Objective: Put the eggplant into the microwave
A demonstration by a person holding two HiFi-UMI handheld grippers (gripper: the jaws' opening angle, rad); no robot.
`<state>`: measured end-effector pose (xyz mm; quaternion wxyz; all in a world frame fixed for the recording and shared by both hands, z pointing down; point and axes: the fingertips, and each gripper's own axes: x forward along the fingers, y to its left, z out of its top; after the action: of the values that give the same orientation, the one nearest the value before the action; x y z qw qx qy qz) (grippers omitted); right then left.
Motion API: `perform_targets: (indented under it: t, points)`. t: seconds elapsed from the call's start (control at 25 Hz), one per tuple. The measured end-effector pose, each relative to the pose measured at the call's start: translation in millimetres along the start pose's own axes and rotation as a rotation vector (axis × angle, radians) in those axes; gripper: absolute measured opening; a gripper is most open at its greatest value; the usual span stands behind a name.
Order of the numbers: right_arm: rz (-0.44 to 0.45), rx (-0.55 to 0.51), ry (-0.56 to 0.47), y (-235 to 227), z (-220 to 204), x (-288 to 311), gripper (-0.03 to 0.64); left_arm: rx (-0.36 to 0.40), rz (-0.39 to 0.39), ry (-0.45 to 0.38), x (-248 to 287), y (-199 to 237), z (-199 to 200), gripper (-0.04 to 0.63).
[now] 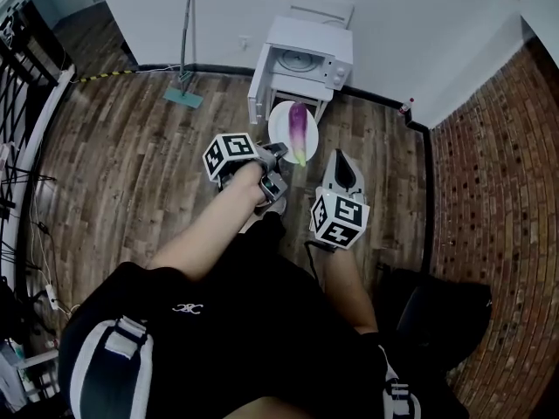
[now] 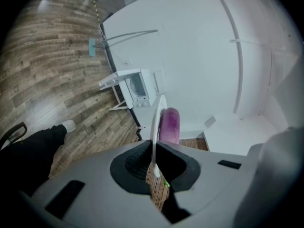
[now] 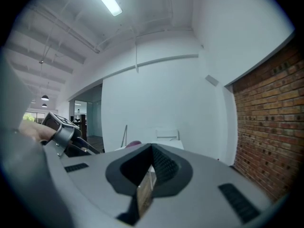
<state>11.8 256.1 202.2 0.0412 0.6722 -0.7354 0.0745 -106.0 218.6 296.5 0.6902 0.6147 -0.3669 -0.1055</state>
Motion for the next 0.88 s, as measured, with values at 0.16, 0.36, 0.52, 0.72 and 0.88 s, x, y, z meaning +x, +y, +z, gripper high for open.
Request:
perform_targets:
  t: [0.16, 0.36, 0.52, 0.72, 0.88]
  points:
    - [-0.007, -0.012, 0.0, -16.4, 2.3, 26.0, 0.012, 0.002, -0.012, 0.005, 30.4, -10.1, 17.6, 0.014]
    - [0.0, -0.02, 0.002, -29.6, -3.3, 62.3, 0.012, -0.001, -0.02, 0.006, 63.0, -7.6, 38.9, 0.014]
    - [0.014, -0.034, -0.003, -37.2, 4.1, 104.9, 0.012, -0.007, -0.019, -0.004, 92.3, -12.4, 68.9, 0.014]
    - [0.039, -0.046, 0.016, -47.8, 26.8, 185.1, 0.012, -0.015, -0.009, -0.004, 142.0, -35.9, 127.2, 0.014]
    - [0.045, -0.06, 0.015, -58.7, 40.1, 235.3, 0.012, -0.013, -0.008, 0.0, 178.3, -48.3, 161.9, 0.014]
